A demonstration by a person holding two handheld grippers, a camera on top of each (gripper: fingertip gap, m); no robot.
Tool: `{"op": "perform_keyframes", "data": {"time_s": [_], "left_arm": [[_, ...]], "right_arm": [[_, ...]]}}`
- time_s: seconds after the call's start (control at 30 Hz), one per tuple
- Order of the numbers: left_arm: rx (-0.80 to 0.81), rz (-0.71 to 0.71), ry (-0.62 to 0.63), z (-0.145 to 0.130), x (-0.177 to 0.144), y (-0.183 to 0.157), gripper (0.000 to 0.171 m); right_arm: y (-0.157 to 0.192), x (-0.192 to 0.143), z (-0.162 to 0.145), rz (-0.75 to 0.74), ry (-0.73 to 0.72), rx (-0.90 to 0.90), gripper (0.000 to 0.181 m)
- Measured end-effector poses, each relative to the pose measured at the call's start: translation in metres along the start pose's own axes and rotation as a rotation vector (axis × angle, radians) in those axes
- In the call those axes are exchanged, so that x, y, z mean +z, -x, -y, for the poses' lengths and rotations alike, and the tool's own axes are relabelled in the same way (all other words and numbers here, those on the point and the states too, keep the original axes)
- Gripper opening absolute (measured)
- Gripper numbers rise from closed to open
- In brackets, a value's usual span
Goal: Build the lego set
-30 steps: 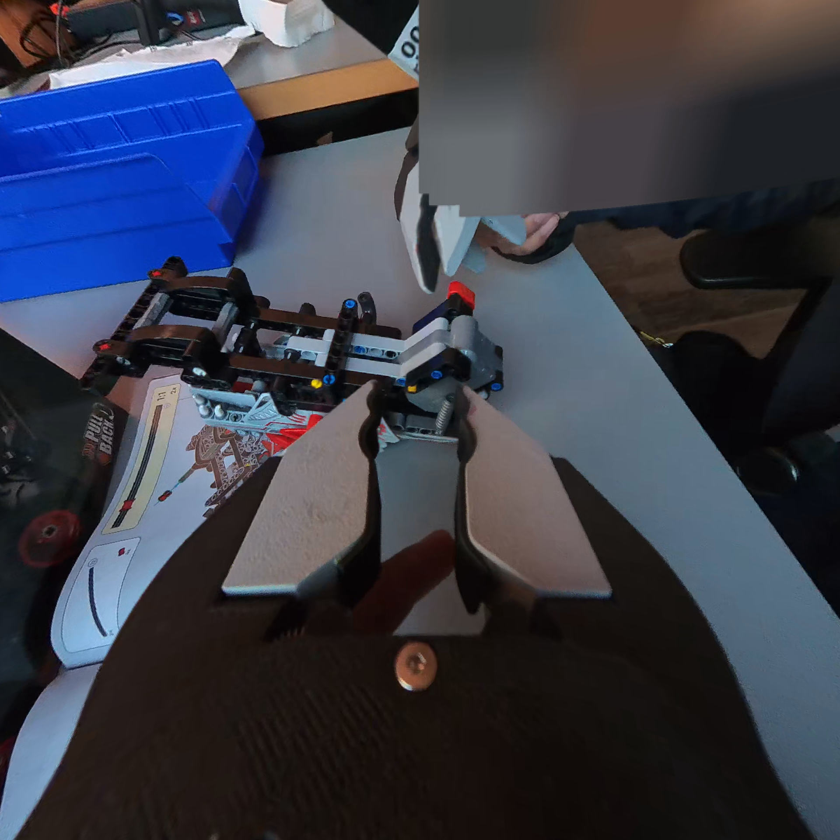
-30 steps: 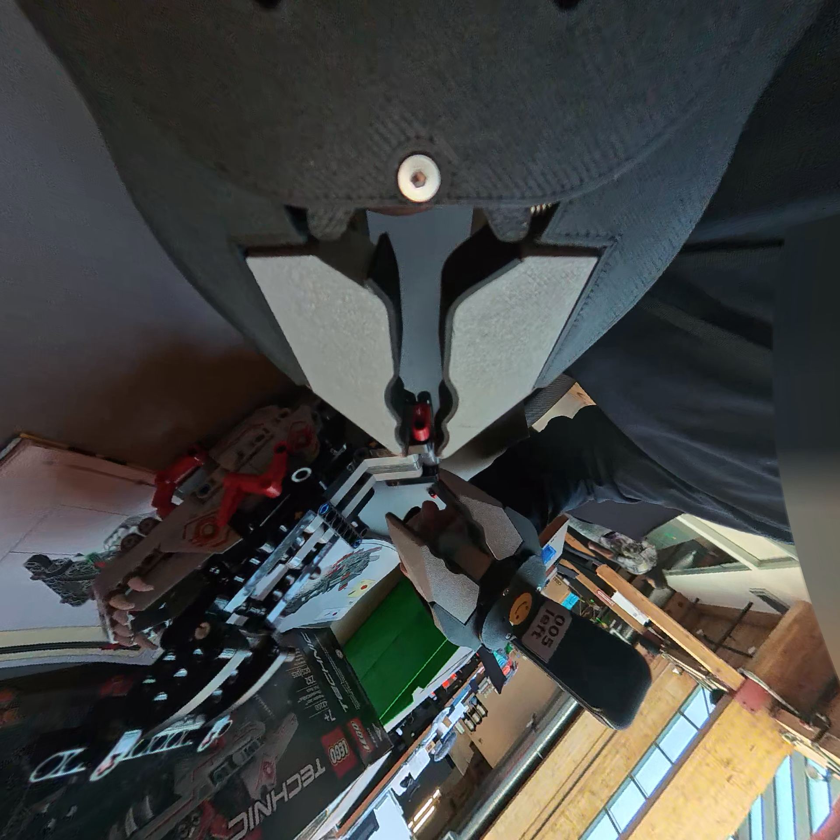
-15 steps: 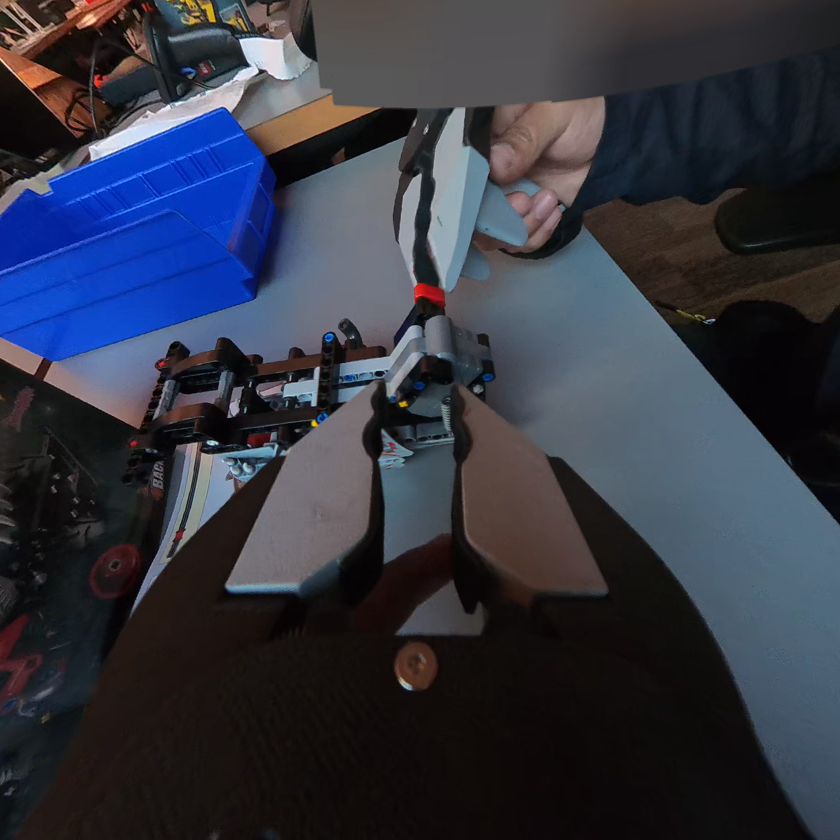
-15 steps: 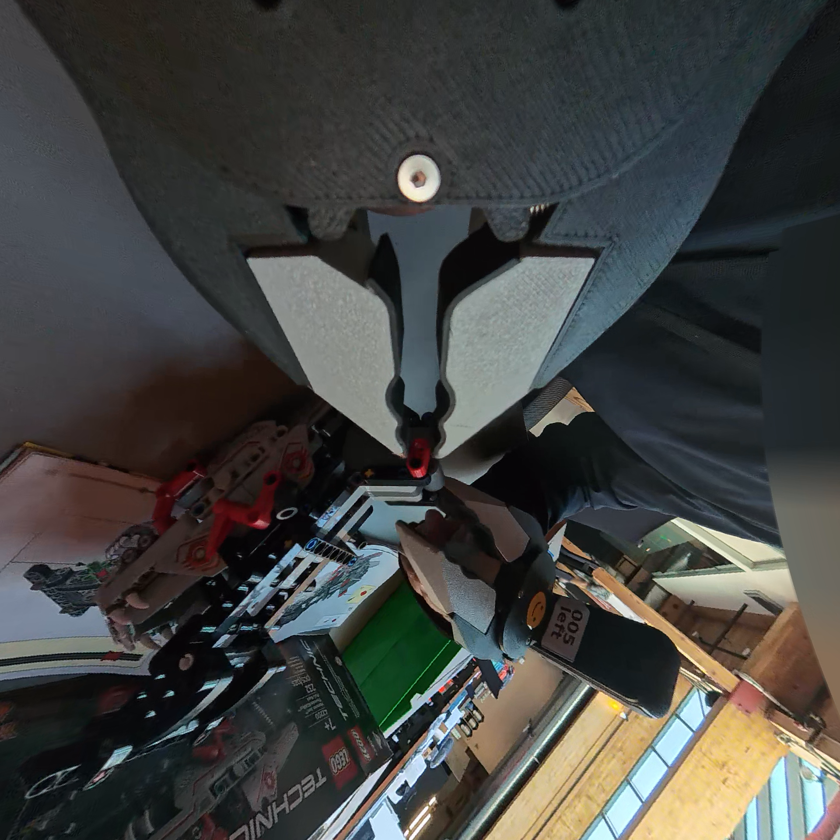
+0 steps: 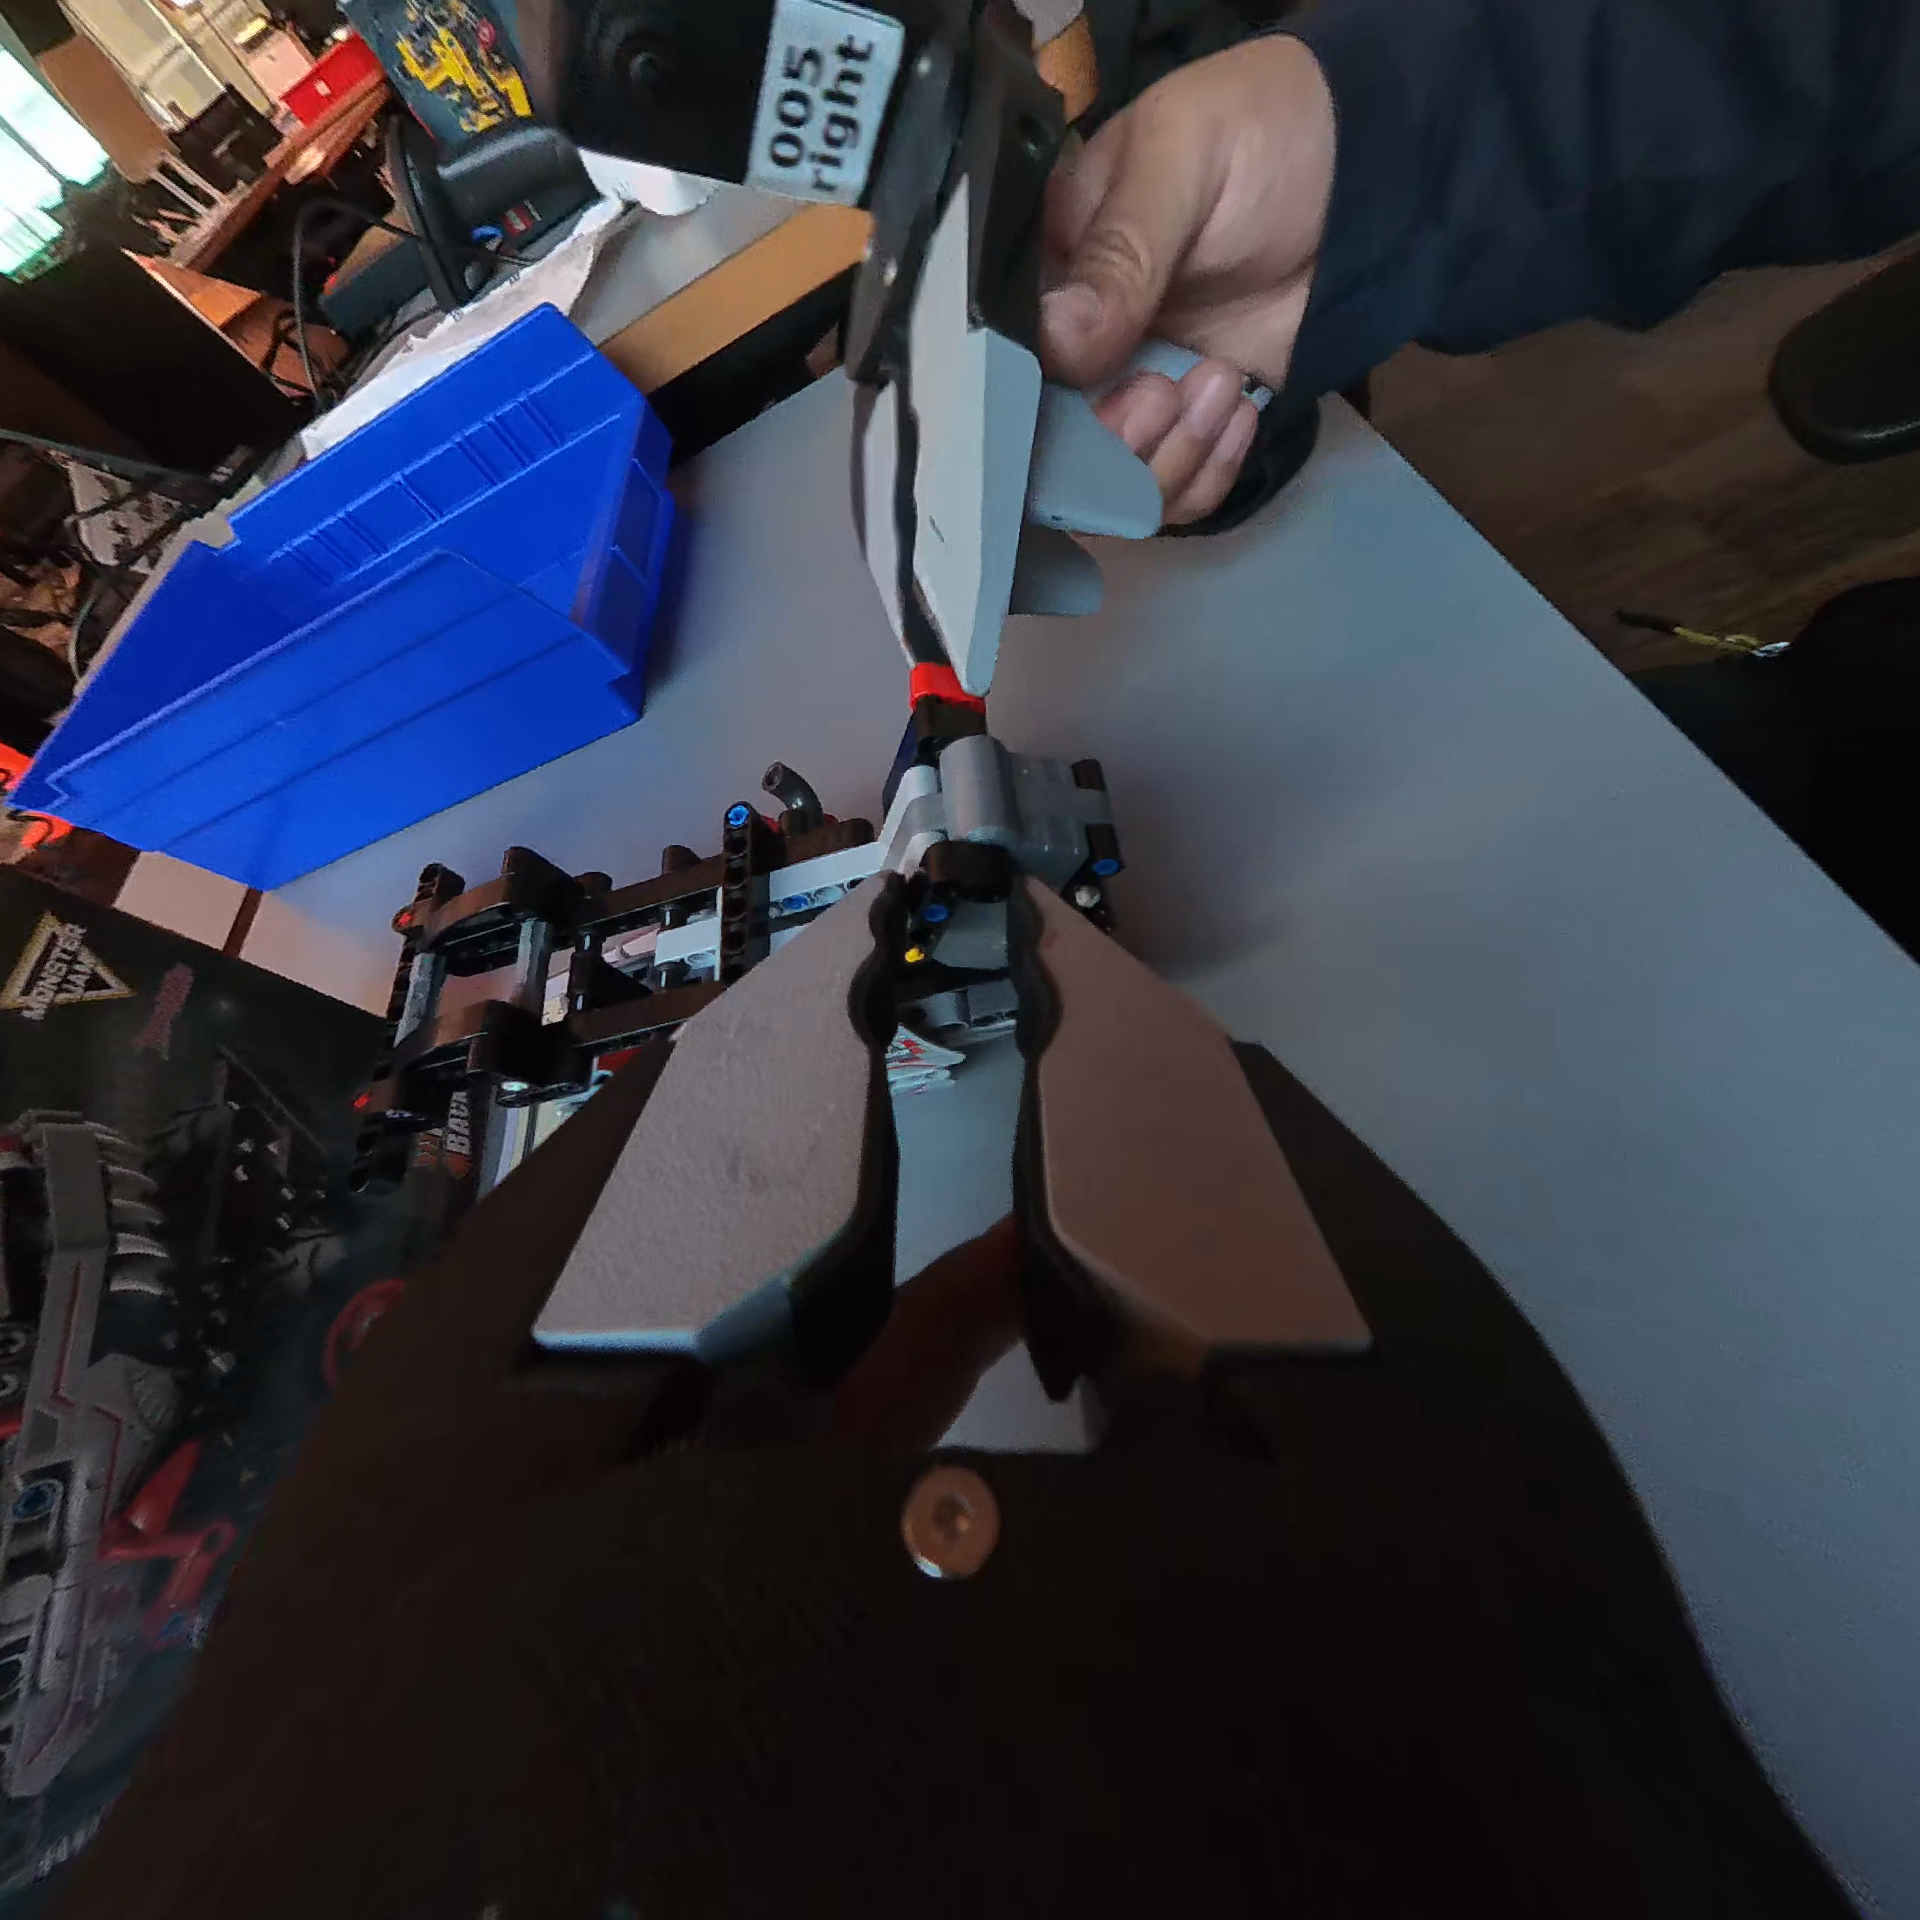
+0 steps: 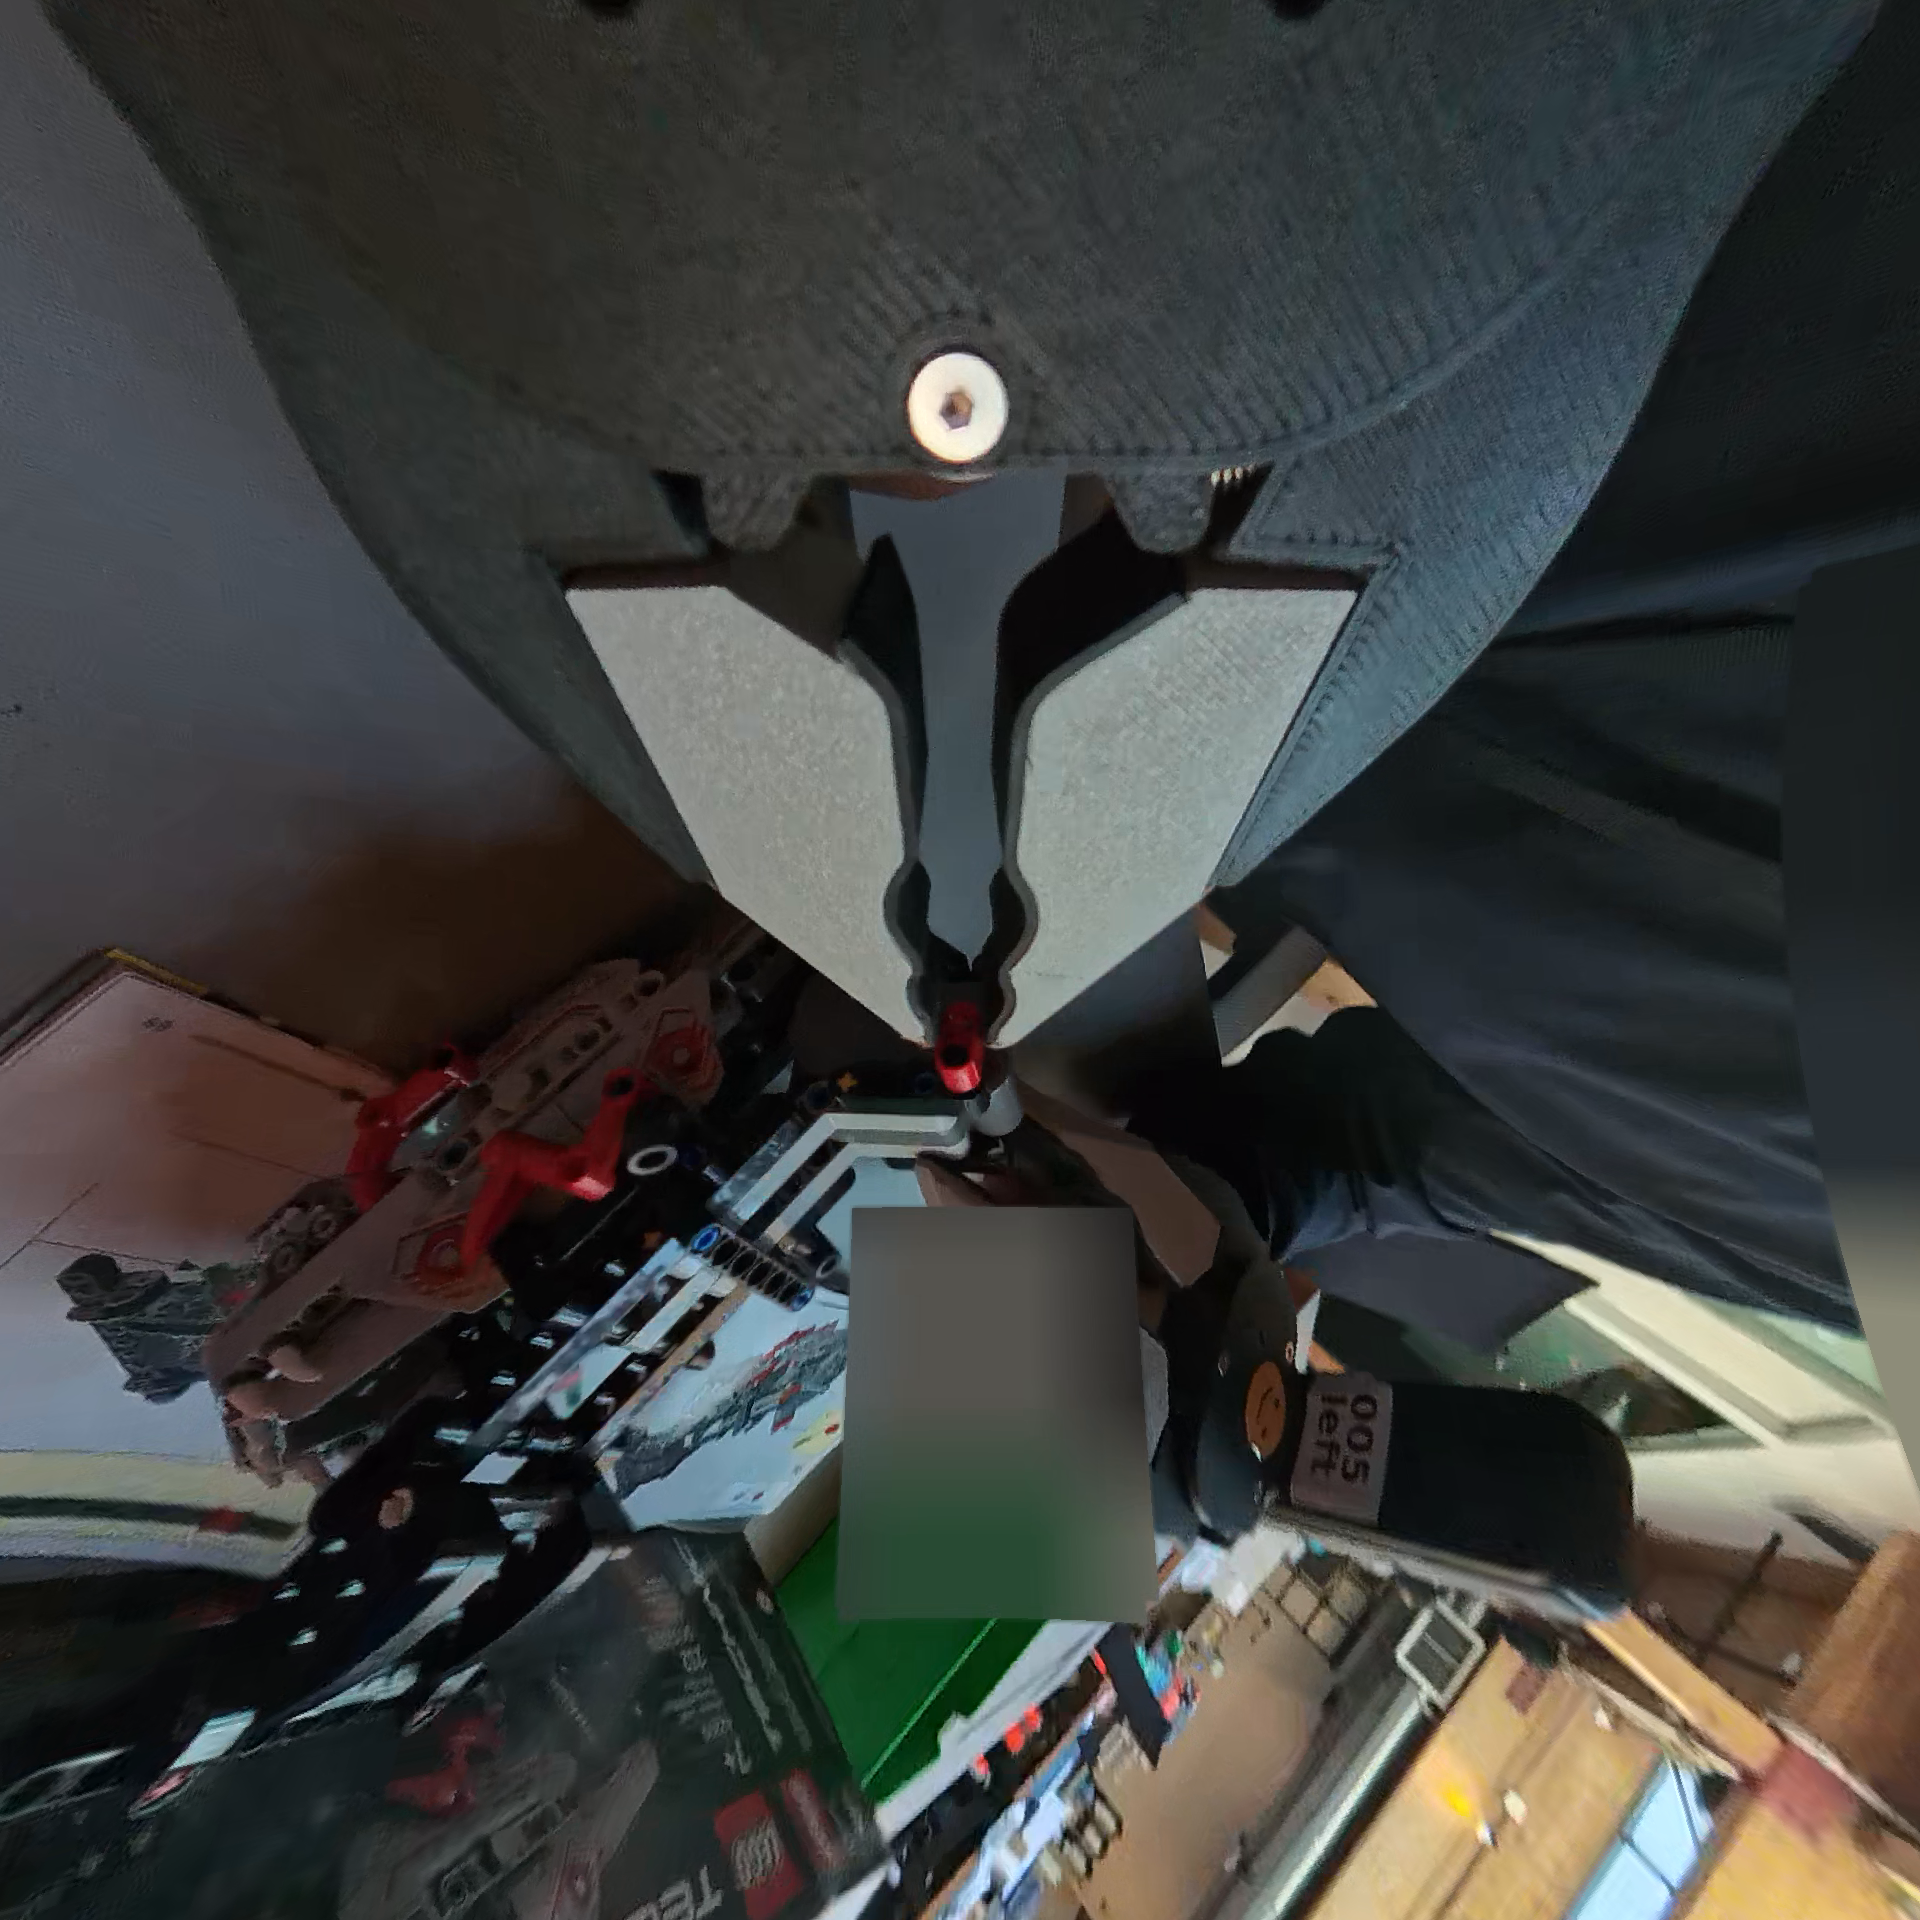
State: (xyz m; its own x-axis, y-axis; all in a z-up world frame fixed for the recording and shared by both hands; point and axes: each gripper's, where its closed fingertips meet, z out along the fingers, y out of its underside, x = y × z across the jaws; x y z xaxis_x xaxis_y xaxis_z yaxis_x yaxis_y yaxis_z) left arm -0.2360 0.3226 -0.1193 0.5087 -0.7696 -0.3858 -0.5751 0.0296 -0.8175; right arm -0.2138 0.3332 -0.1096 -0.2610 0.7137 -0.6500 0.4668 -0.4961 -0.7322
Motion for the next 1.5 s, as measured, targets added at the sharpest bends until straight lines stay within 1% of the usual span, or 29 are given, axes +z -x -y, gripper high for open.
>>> {"op": "perform_keyframes", "data": {"time_s": [0.17,0.27,0.37,0.5,0.57,0.6,0.67,0.7,0.73,0.87,0.93,1.03,1.1,1.17,1.27,1.33,1.4,1.5], "left_arm": [[0.019,-0.074,0.011,-0.002,-0.003,-0.002,0.016],[0.014,-0.072,0.018,-0.003,-0.004,-0.001,0.016],[0.04,-0.086,0.033,-0.006,-0.005,-0.006,0.016],[0.007,-0.074,0.046,-0.006,-0.006,-0.003,0.017],[0.0,-0.035,0.052,-0.006,-0.011,0.003,0.018],[-0.015,-0.035,0.047,-0.006,-0.014,0.003,0.024],[-0.049,-0.02,0.05,-0.005,-0.022,0.003,0.03],[-0.064,-0.004,0.056,-0.005,-0.028,0.004,0.036],[-0.086,0.018,0.063,-0.004,-0.035,0.005,0.041],[-0.198,0.079,0.064,-0.001,-0.077,-0.003,0.041],[-0.263,0.141,0.071,-0.003,-0.103,-0.009,0.042],[-0.347,0.212,0.146,-0.019,-0.141,-0.027,0.043],[-0.396,0.261,0.237,-0.041,-0.161,-0.04,0.042],[-0.461,0.298,0.287,-0.061,-0.176,-0.052,0.041],[-0.554,0.326,0.316,-0.084,-0.186,-0.07,0.039],[-0.594,0.349,0.341,-0.099,-0.189,-0.08,0.038],[-0.624,0.352,0.35,-0.11,-0.188,-0.091,0.039],[-0.659,0.402,0.402,-0.127,-0.191,-0.102,0.043]], "right_arm": [[0.003,0.006,-0.004,0.042,0.184,-0.033,0.003],[0.002,0.009,-0.005,0.027,0.242,-0.061,0.003],[0.005,0.011,-0.012,0.055,0.28,-0.063,0.003],[0.006,0.006,-0.013,0.047,0.239,-0.078,0.007],[0.002,-0.001,-0.016,-0.009,0.223,-0.111,0.007],[0.0,-0.004,-0.016,-0.031,0.202,-0.119,0.01],[0.005,-0.013,-0.012,-0.029,0.116,-0.114,0.013],[0.006,-0.018,-0.01,-0.035,0.074,-0.118,0.014],[0.004,-0.023,-0.011,-0.062,0.046,-0.13,0.017],[-0.01,-0.038,-0.027,-0.224,0.014,-0.191,0.03],[-0.013,-0.042,-0.037,-0.279,0.015,-0.211,0.037],[-0.009,-0.046,-0.045,-0.346,0.007,-0.27,0.04],[-0.002,-0.046,-0.048,-0.386,0.007,-0.312,0.041],[0.004,-0.044,-0.049,-0.409,0.01,-0.332,0.044],[0.016,-0.037,-0.042,-0.432,-0.02,-0.378,0.049],[0.021,-0.032,-0.033,-0.461,-0.039,-0.408,0.048],[0.029,-0.019,-0.026,-0.441,-0.035,-0.414,0.044],[0.039,-0.002,-0.014,-0.438,-0.051,-0.438,0.041]]}}
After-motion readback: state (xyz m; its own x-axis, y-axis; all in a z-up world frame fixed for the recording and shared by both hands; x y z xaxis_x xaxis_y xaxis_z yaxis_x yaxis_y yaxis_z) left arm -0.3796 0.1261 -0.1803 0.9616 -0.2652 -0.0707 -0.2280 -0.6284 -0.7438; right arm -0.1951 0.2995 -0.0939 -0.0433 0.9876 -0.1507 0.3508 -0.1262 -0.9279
